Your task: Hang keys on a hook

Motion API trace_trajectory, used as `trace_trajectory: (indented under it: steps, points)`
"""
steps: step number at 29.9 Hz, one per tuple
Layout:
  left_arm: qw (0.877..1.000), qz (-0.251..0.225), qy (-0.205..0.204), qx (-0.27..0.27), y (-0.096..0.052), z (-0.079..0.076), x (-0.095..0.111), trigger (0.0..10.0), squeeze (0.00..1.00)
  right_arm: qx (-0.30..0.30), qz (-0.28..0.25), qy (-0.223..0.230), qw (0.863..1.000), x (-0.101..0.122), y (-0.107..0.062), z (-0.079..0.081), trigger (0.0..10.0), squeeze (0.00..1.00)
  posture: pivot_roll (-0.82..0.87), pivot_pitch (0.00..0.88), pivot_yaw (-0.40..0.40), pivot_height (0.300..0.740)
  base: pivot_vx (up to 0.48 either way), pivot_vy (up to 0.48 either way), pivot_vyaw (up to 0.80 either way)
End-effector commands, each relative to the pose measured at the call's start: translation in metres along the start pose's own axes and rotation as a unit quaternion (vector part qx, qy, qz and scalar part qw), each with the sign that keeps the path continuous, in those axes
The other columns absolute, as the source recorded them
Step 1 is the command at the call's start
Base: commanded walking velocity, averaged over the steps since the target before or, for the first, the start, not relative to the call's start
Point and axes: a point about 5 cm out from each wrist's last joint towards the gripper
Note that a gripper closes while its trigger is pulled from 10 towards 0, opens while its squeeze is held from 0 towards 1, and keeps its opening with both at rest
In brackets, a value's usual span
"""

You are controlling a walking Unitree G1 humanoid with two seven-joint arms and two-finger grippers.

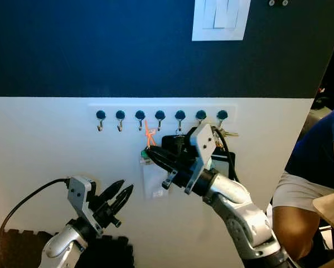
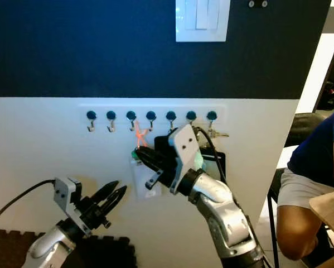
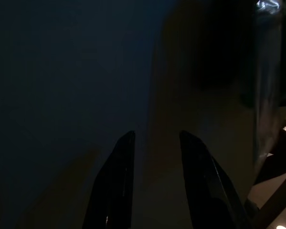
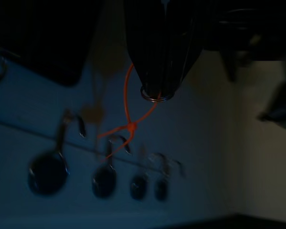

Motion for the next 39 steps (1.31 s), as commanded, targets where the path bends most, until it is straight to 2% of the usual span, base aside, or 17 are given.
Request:
trace_trajectory:
  steps: [1, 3, 9, 15, 20, 29, 33, 39]
  points:
    - [1.000, -0.007, -0.005, -0.005, 0.003, -0.002, 0.003, 10.0, 0.00, -0.016, 0.000, -0.009, 1.000, -0.001, 0.002, -0.002, 10.0, 0.00, 0.04, 0.028, 0.013, 0.740, 0.000, 0.000, 0.00]
    - [1.000, -0.008, -0.007, -0.004, 0.004, -0.002, 0.004, 10.0, 0.00, -0.042, -0.003, -0.028, 0.999, -0.001, 0.005, -0.006, 10.0, 0.00, 0.04, 0.029, 0.013, 0.740, 0.000, 0.000, 0.00]
    - [1.000, -0.005, -0.012, -0.009, 0.003, -0.001, 0.007, 10.0, 0.00, -0.063, -0.012, -0.076, 0.995, 0.002, 0.011, -0.006, 10.0, 0.00, 0.04, 0.025, 0.014, 0.740, 0.000, 0.000, 0.00]
    - [1.000, -0.003, -0.013, -0.015, 0.003, -0.001, 0.008, 10.0, 0.00, -0.071, -0.020, -0.089, 0.993, 0.000, 0.016, -0.001, 10.0, 0.00, 0.04, 0.022, 0.009, 0.740, 0.000, 0.000, 0.00]
    - [1.000, 0.004, -0.011, -0.019, 0.002, -0.002, 0.007, 10.0, 0.00, -0.109, -0.035, -0.060, 0.992, -0.001, 0.017, -0.003, 10.0, 0.00, 0.04, 0.019, 0.009, 0.740, 0.000, 0.000, 0.00]
    - [1.000, 0.006, -0.013, -0.023, 0.001, -0.003, 0.008, 10.0, 0.00, -0.119, -0.049, -0.047, 0.991, 0.001, 0.018, -0.005, 10.0, 0.00, 0.04, 0.016, 0.008, 0.740, 0.000, 0.000, 0.00]
    - [0.999, 0.013, -0.010, -0.031, 0.001, -0.004, 0.007, 10.0, 0.00, -0.083, -0.018, -0.049, 0.995, -0.008, 0.020, 0.003, 10.0, 0.00, 0.05, 0.023, 0.012, 0.740, 0.000, 0.000, 0.00]
    - [0.999, 0.019, -0.009, -0.034, 0.001, -0.007, 0.006, 10.0, 0.00, -0.071, 0.020, -0.035, 0.997, -0.028, 0.017, 0.012, 10.0, 0.00, 0.05, 0.028, 0.010, 0.740, 0.000, 0.000, 0.00]
Point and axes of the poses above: a point about 5 cm out from each wrist's last joint towards the gripper, its own y axis pointing out of the wrist towards the gripper, its own x axis along the axis of the wrist's last joint, z = x × y, and after that the axes turned 8 degrees about y, right-handed
